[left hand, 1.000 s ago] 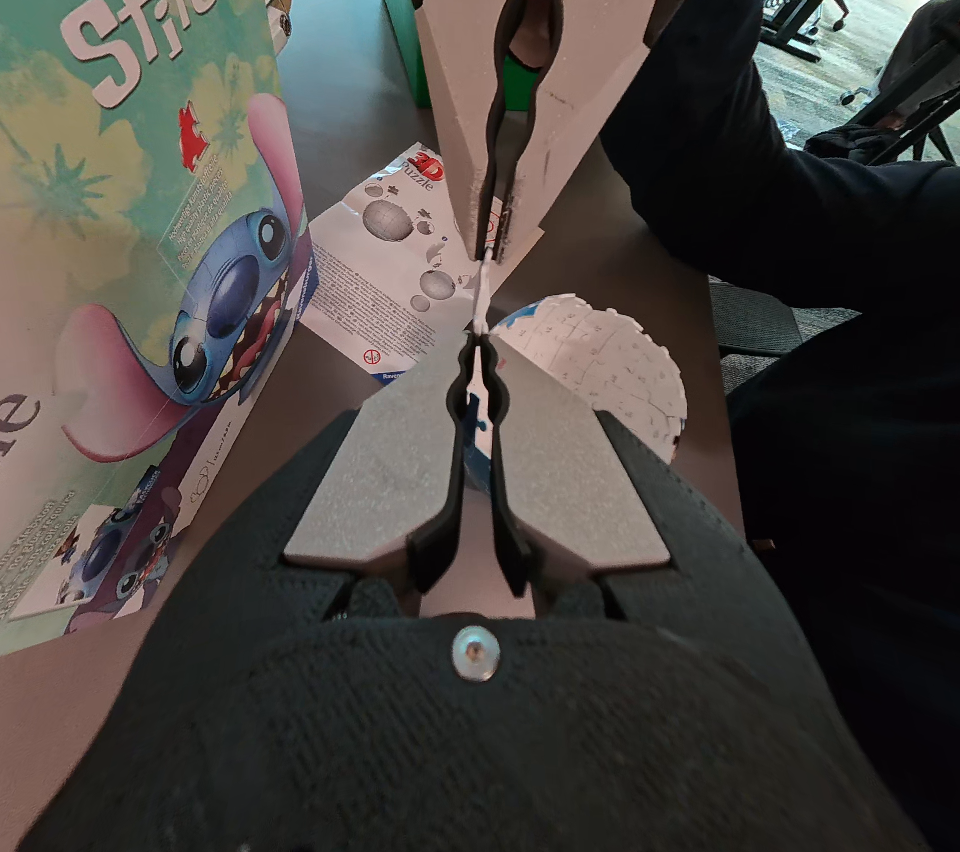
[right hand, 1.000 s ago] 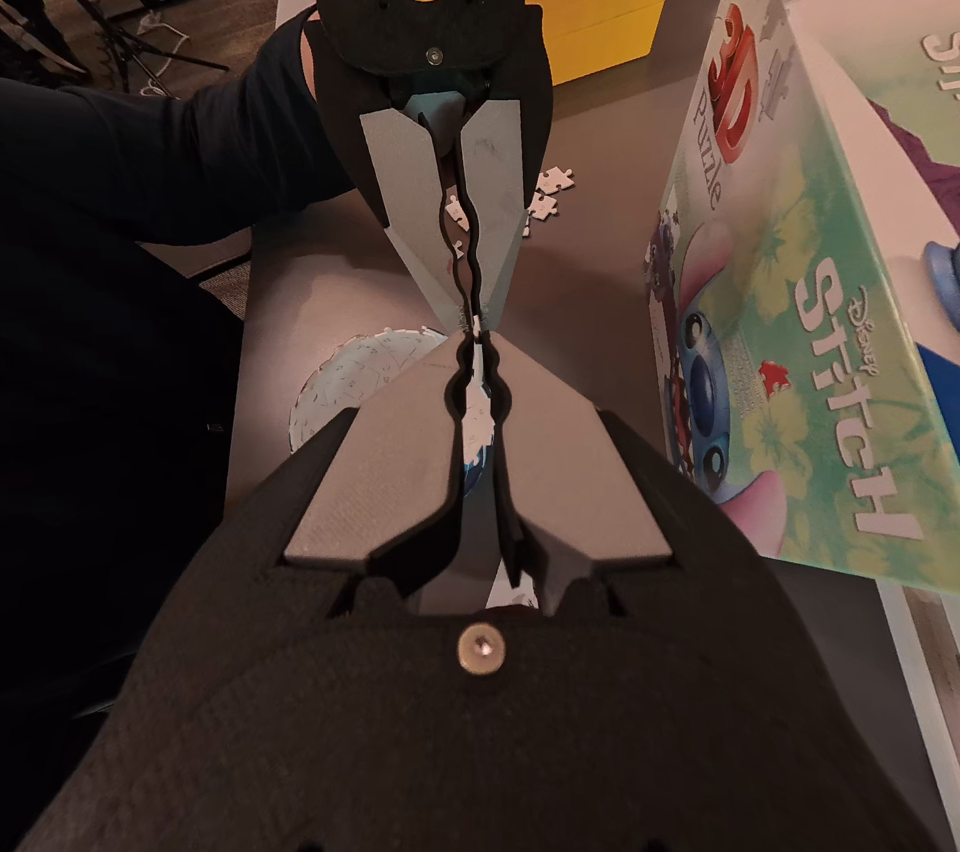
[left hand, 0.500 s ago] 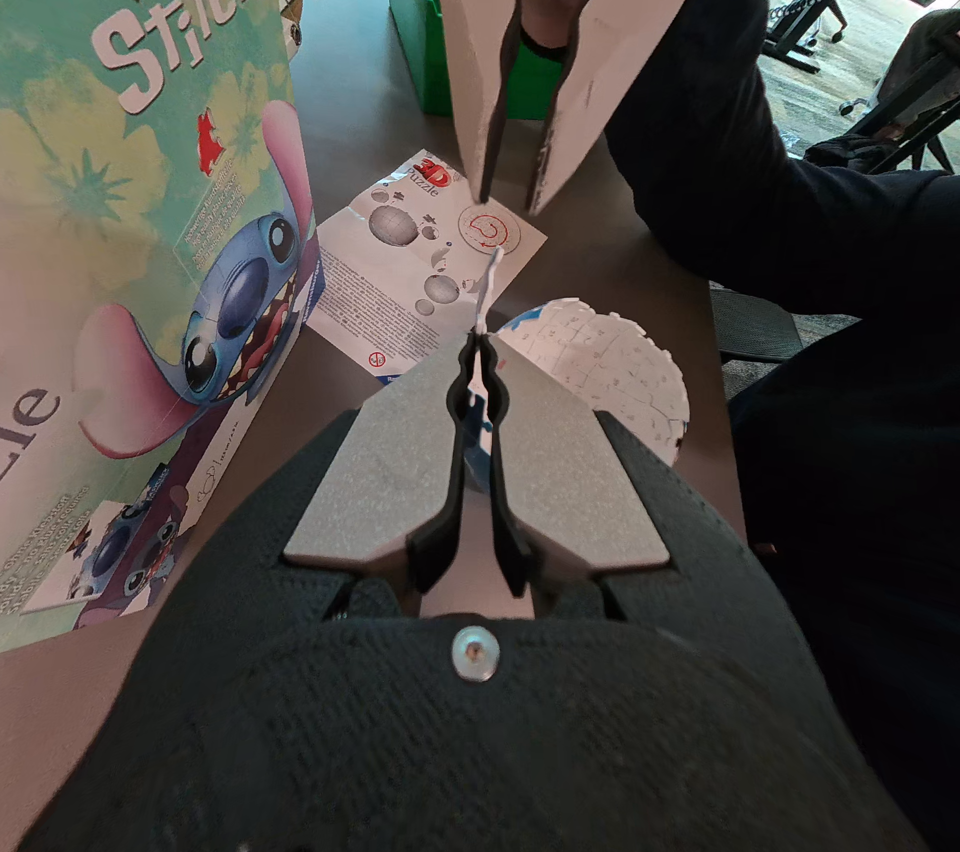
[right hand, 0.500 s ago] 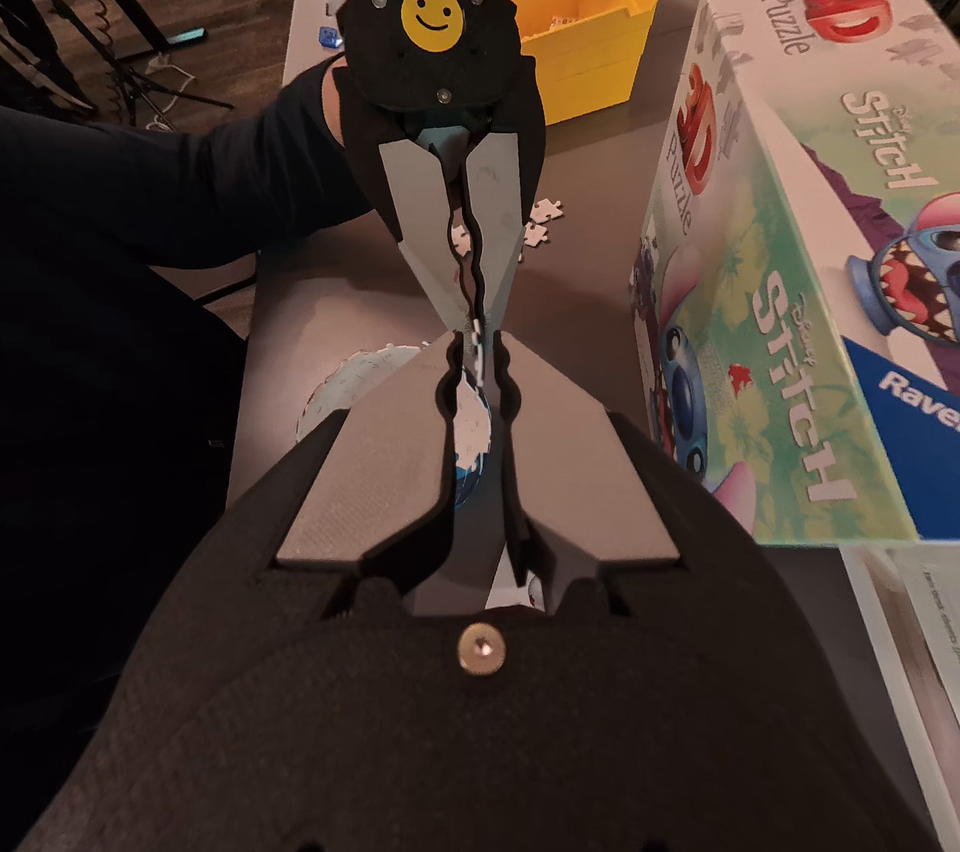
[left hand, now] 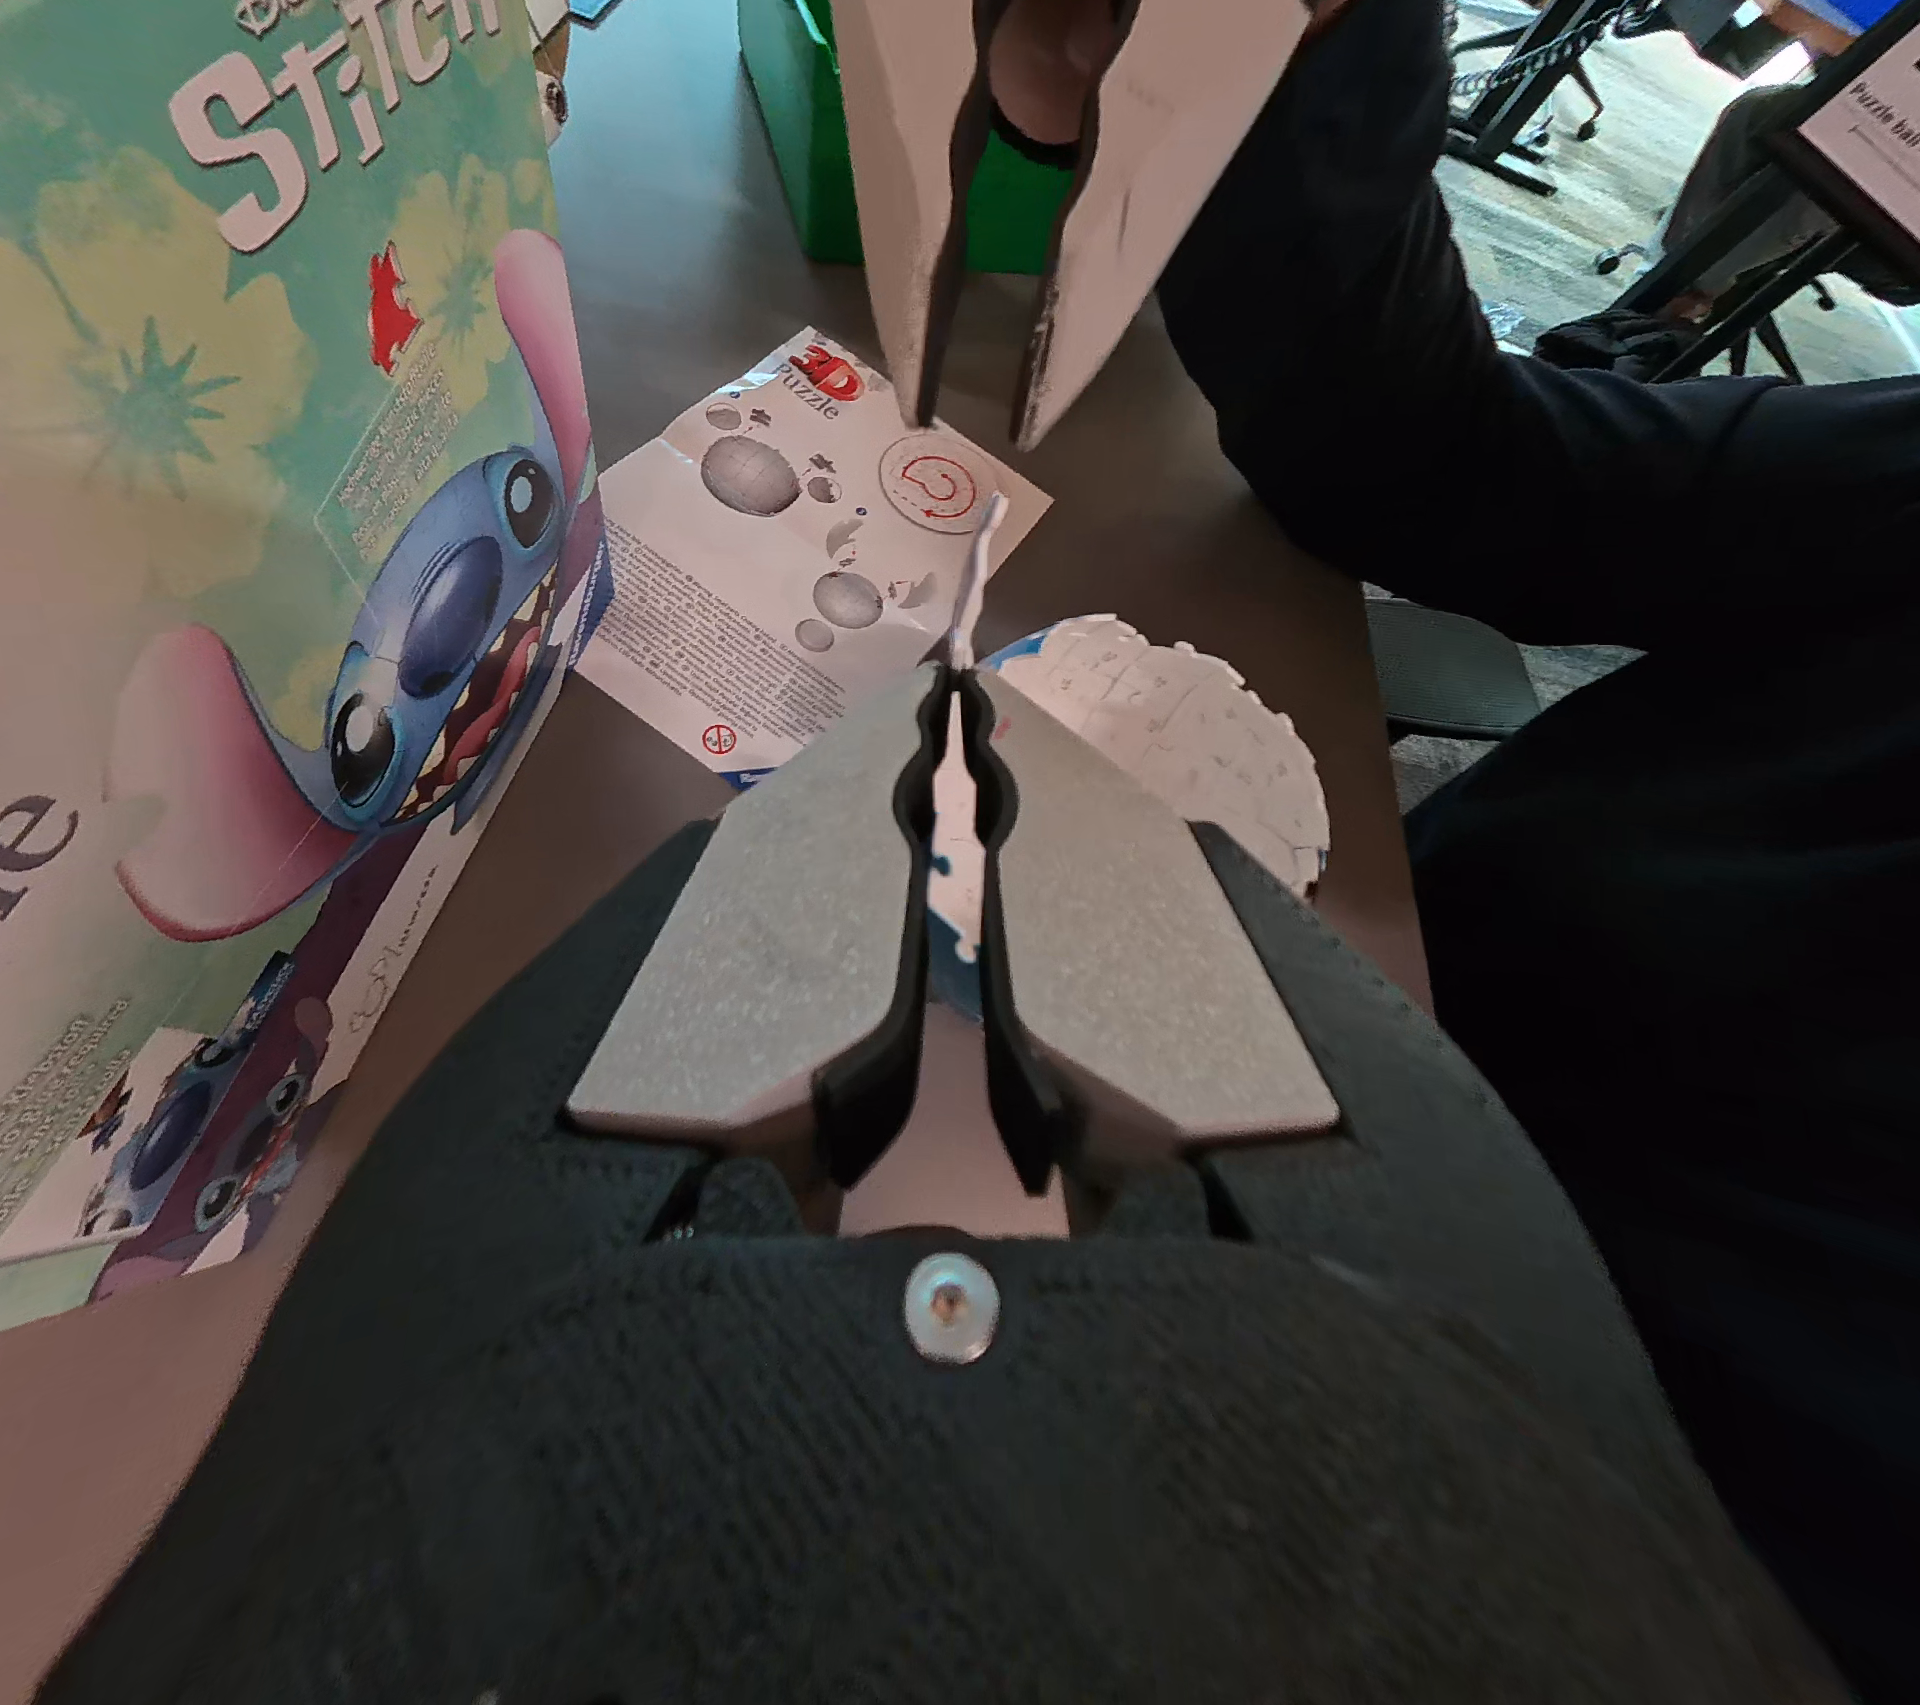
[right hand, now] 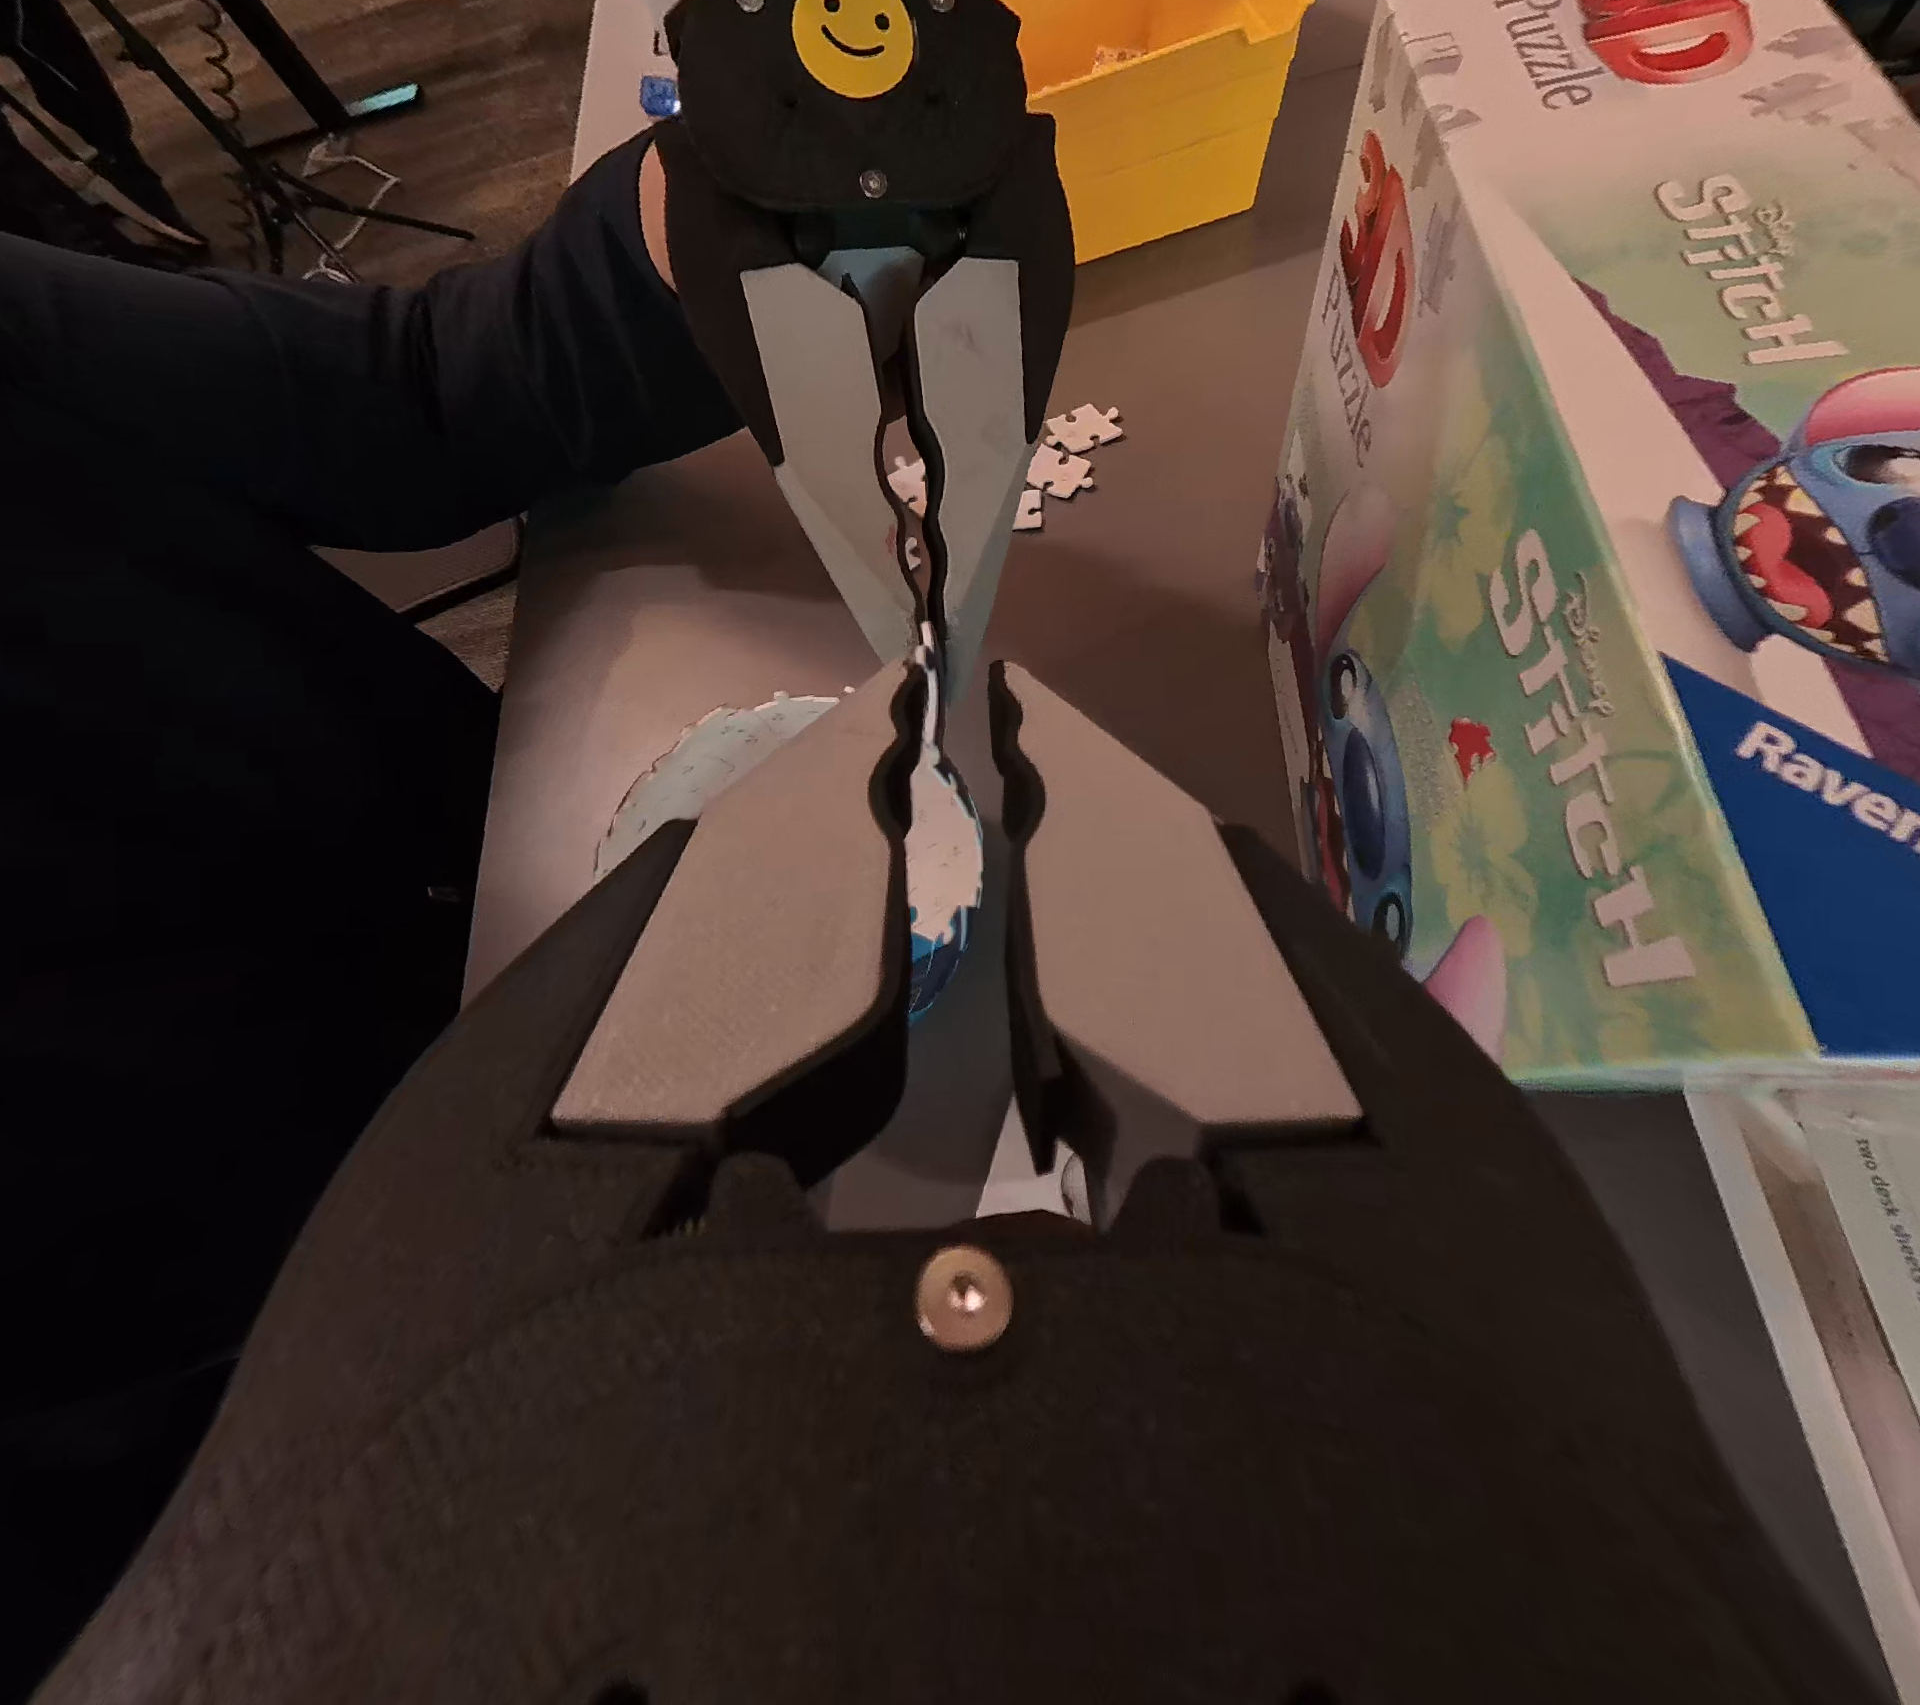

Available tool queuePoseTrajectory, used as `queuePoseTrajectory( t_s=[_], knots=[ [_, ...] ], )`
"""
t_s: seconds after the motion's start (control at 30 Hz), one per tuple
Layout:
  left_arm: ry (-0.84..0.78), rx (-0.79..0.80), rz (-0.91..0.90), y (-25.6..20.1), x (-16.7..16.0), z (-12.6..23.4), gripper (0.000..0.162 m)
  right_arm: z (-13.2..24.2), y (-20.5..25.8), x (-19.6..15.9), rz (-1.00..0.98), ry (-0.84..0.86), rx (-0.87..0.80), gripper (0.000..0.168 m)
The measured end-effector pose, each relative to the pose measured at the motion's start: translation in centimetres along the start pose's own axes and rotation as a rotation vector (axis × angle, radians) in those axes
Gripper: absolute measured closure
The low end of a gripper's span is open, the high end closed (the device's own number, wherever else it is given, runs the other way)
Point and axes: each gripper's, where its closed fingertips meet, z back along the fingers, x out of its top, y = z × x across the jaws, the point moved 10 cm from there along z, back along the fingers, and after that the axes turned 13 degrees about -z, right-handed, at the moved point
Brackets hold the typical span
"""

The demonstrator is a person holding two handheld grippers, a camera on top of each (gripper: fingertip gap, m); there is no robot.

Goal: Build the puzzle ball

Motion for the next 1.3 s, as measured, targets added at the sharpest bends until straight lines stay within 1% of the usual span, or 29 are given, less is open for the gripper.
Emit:
queuePoseTrajectory(
  t_s=[0.27,0.37,0.43,0.53,0.7,0.77,0.83,0.93,1.03,1.1,1.2,1.3],
  knots=[
    [-0.030,-0.054,0.072,0.2,-0.2,0.1,0.162,-1.0,0.1,-0.2,0.003,0.042,0.024,0.158],
    [-0.048,-0.101,0.109,0.2,-0.3,0.1,0.162,-1.3,0.0,-0.3,0.000,0.049,0.027,0.161],
    [-0.039,-0.106,0.107,0.2,-0.3,-0.1,0.162,-1.5,0.0,-0.3,-0.003,0.060,0.035,0.168],
    [-0.020,-0.096,0.101,0.2,-0.5,-0.1,0.162,-1.6,-0.2,-0.5,-0.007,0.077,0.030,0.168],
    [-0.016,-0.122,0.111,0.1,-0.5,-0.1,0.162,-1.7,-0.4,-0.7,-0.024,0.083,0.050,0.168],
    [-0.003,-0.127,0.118,0.1,-0.5,0.1,0.155,-1.7,-0.4,-0.7,-0.029,0.077,0.054,0.168],
    [0.005,-0.106,0.113,-0.1,-0.3,0.6,0.153,-1.6,-0.2,-0.6,-0.032,0.066,0.058,0.168],
    [0.021,-0.054,0.105,-0.7,0.0,2.1,0.144,-1.2,0.2,-0.5,-0.023,0.036,0.047,0.168],
    [-0.021,0.015,0.104,-2.0,-0.3,4.0,0.143,-1.0,1.1,-0.8,-0.035,0.005,0.035,0.168],
    [-0.018,0.074,0.113,-3.0,-1.1,4.5,0.143,-1.3,2.0,-1.5,-0.016,0.020,0.001,0.168],
    [0.031,0.154,0.098,-4.6,-3.1,4.4,0.143,-2.1,3.1,-2.6,0.007,0.054,-0.069,0.168],
    [0.036,0.195,0.073,-5.8,-5.4,4.0,0.143,-2.7,4.0,-3.1,0.058,0.035,-0.124,0.168]
  ],
)
